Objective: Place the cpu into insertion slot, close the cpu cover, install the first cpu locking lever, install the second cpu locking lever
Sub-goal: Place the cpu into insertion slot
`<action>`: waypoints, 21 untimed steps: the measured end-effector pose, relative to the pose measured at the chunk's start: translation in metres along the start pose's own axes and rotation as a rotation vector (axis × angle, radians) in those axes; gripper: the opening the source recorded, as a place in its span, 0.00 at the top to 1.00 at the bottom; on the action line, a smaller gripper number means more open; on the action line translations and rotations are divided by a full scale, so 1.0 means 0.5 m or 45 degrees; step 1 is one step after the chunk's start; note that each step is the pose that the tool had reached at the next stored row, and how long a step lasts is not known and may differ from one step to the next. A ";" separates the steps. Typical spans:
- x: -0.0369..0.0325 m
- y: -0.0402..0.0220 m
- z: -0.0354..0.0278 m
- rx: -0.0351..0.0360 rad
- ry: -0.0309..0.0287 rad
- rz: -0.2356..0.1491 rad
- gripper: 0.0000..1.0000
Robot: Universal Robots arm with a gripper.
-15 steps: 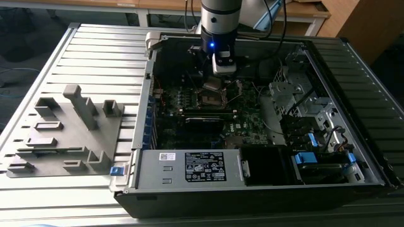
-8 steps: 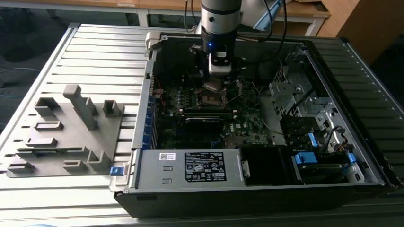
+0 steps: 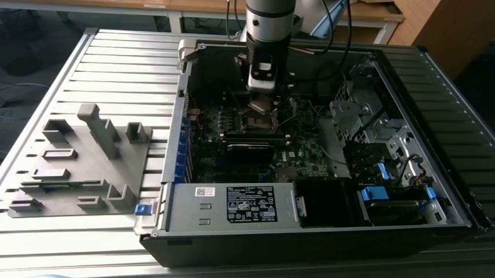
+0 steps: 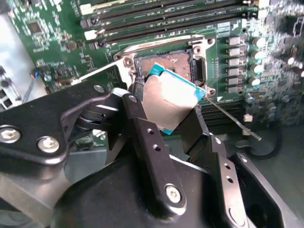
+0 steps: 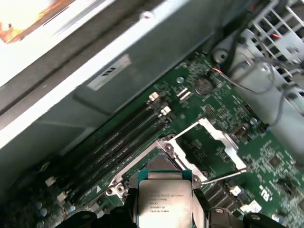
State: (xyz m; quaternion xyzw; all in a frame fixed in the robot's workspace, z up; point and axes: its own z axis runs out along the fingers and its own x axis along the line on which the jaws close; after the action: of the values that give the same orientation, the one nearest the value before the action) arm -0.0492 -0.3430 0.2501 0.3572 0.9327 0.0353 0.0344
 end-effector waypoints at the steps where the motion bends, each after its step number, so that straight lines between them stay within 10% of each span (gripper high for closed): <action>1: 0.000 0.000 0.000 0.0009 -0.0021 0.023 0.46; 15: 0.000 0.000 0.003 0.0137 -0.0316 0.345 0.46; 21: 0.000 0.000 0.003 0.0142 -0.0326 0.356 0.46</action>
State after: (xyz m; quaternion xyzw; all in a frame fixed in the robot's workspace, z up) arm -0.0492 -0.3430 0.2487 0.4842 0.8736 0.0300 0.0391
